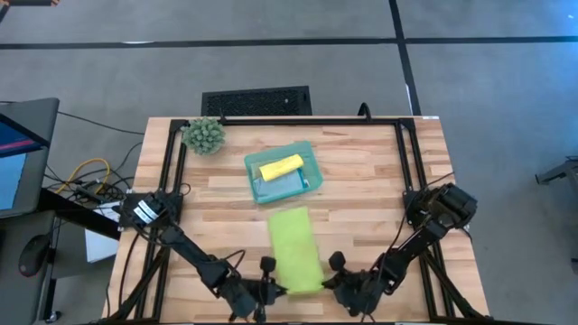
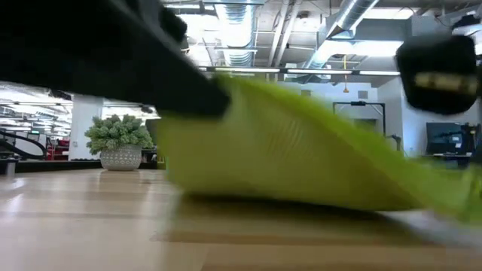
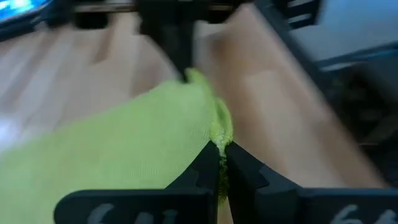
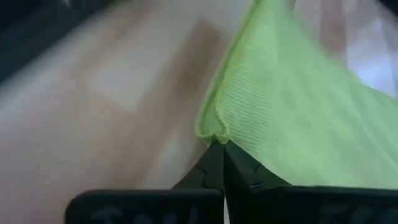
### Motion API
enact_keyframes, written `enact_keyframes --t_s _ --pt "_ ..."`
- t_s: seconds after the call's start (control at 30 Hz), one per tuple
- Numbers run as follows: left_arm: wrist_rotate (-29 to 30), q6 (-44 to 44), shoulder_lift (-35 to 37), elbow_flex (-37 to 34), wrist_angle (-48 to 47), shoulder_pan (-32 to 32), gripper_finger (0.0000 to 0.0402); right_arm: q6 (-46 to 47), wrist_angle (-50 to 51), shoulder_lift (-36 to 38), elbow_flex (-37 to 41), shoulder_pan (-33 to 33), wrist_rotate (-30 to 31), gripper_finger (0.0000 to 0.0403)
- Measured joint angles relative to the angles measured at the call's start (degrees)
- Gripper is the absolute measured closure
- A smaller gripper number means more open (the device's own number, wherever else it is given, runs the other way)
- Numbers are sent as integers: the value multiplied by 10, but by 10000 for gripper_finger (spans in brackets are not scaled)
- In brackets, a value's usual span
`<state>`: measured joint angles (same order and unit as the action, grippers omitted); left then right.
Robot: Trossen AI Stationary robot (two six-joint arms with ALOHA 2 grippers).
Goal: Fold microfiber towels
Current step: Fold the light green towel
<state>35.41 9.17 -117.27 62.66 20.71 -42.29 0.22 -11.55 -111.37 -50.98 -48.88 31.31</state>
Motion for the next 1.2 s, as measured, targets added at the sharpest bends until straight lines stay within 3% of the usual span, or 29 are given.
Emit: enact_keyframes --t_s 0.27,0.5,0.7,0.97,1.2 --pt "-48 -56 0 66 -10 -20 396 52 -10 68 -1 -48 -28 392" --pt "-45 -63 0 85 -44 -28 396 86 -13 110 -2 -56 -36 398" --pt "62 -81 0 86 -60 -45 399 124 -4 129 -2 -9 -23 396" --pt "192 -23 6 93 -128 -58 399 163 51 176 -3 77 -8 399" --pt "223 116 34 102 -273 -47 399 163 99 193 -3 142 -27 395"
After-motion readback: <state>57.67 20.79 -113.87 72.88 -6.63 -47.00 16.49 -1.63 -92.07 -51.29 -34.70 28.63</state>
